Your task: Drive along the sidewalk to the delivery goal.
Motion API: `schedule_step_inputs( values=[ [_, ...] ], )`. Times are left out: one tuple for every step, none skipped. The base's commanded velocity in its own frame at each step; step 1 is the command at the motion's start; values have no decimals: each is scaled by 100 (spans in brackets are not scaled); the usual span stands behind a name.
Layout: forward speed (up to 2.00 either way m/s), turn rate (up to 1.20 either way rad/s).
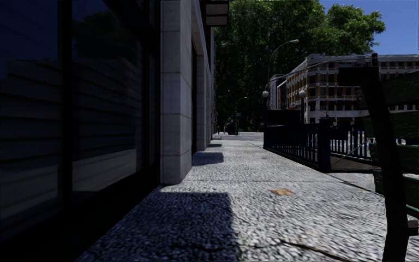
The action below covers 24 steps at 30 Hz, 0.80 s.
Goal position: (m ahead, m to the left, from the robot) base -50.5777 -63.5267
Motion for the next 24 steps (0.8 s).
schedule_step_inputs(
  values=[
    [200, -29],
    [200, -29],
    [200, -29],
    [200, -29],
    [200, -30],
    [200, -33],
    [200, -39],
    [200, -39],
    [200, -43],
    [200, -44],
    [200, -45],
    [200, -45],
    [200, -45],
    [200, -45],
    [200, -45],
    [200, -45],
    [200, -40],
    [200, -40],
    [200, -36],
    [200, -34],
    [200, -31],
    [200, -31],
    [200, 0],
    [200, 0]
  ],
)
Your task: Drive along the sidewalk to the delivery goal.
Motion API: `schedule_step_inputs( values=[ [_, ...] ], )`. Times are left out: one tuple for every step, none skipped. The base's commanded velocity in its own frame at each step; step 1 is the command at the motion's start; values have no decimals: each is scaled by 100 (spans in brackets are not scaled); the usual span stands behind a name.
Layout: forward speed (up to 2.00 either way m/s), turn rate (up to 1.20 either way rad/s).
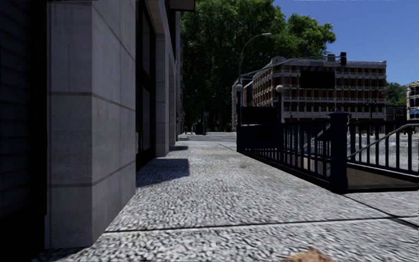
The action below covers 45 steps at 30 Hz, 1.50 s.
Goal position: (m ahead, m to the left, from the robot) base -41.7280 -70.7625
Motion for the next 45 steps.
schedule_step_inputs(
  values=[
    [200, 0],
    [200, 0],
    [200, 0],
    [200, 0],
    [200, 0],
    [200, 0],
    [200, 0],
    [200, 0],
    [200, 0],
    [200, 0],
    [200, 0],
    [200, 0],
    [200, 0],
    [200, 0],
    [200, 0],
    [200, 0],
    [200, 0],
    [200, 0],
    [200, 0],
    [200, 0],
    [200, 0],
    [200, 0],
    [200, 0],
    [200, 0],
    [200, 0],
    [200, 0],
    [200, 0],
    [200, 0],
    [200, 0],
    [200, 0],
    [200, 0],
    [200, 0],
    [200, 0],
    [200, 0],
    [200, 0],
    [200, 0],
    [200, 0],
    [200, 0],
    [200, 0],
    [200, 0],
    [200, 0],
    [200, 0],
    [200, 0],
    [200, 0],
    [200, 0]
  ],
)
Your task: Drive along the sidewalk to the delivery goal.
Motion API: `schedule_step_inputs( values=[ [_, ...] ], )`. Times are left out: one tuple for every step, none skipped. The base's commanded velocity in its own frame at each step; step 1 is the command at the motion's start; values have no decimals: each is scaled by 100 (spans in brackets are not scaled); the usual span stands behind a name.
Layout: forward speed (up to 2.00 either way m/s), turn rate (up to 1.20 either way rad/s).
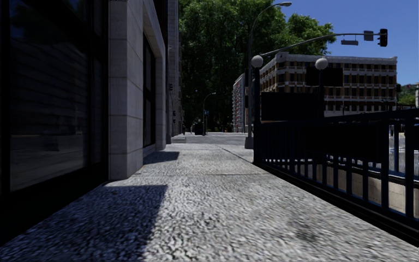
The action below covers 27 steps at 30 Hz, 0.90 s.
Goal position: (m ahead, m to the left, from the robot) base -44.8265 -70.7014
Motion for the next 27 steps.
schedule_step_inputs(
  values=[
    [200, 0],
    [200, 0],
    [200, 0],
    [200, 0],
    [200, 0],
    [200, 0],
    [200, 0],
    [200, 0],
    [200, 0],
    [200, 0],
    [200, 0],
    [200, 0],
    [200, 0],
    [200, 0],
    [200, 0],
    [200, 0],
    [200, 0],
    [200, 0],
    [200, 0],
    [200, 0],
    [200, 0],
    [200, 0],
    [200, 0],
    [200, 0],
    [200, 0],
    [200, 0],
    [200, 0]
  ],
)
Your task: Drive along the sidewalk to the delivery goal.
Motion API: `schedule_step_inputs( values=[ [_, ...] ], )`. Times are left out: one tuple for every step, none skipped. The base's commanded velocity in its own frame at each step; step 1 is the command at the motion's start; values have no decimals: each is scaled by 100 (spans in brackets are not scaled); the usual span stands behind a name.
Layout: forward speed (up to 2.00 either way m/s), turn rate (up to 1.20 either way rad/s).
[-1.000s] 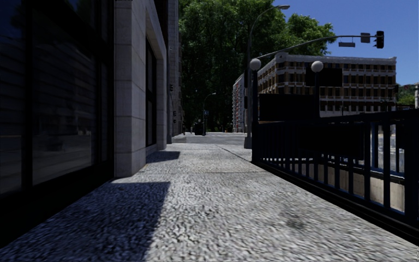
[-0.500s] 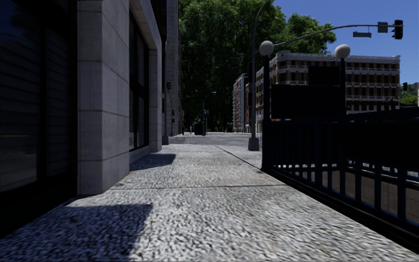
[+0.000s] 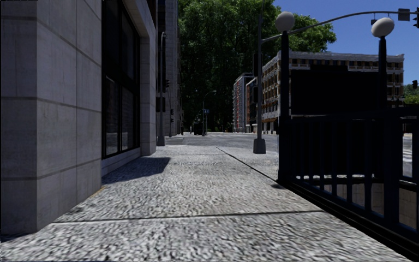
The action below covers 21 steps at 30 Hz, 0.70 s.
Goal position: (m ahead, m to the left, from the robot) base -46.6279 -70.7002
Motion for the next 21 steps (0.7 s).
schedule_step_inputs(
  values=[
    [200, 0],
    [200, 0],
    [200, 0],
    [200, 0],
    [200, 0],
    [200, 0],
    [200, 0],
    [200, 0],
    [200, 0],
    [200, 0],
    [200, 0],
    [200, 0],
    [200, 0],
    [200, 0],
    [200, 0],
    [200, 0],
    [200, 0],
    [200, 0],
    [200, 0],
    [200, 0],
    [200, 0]
  ],
)
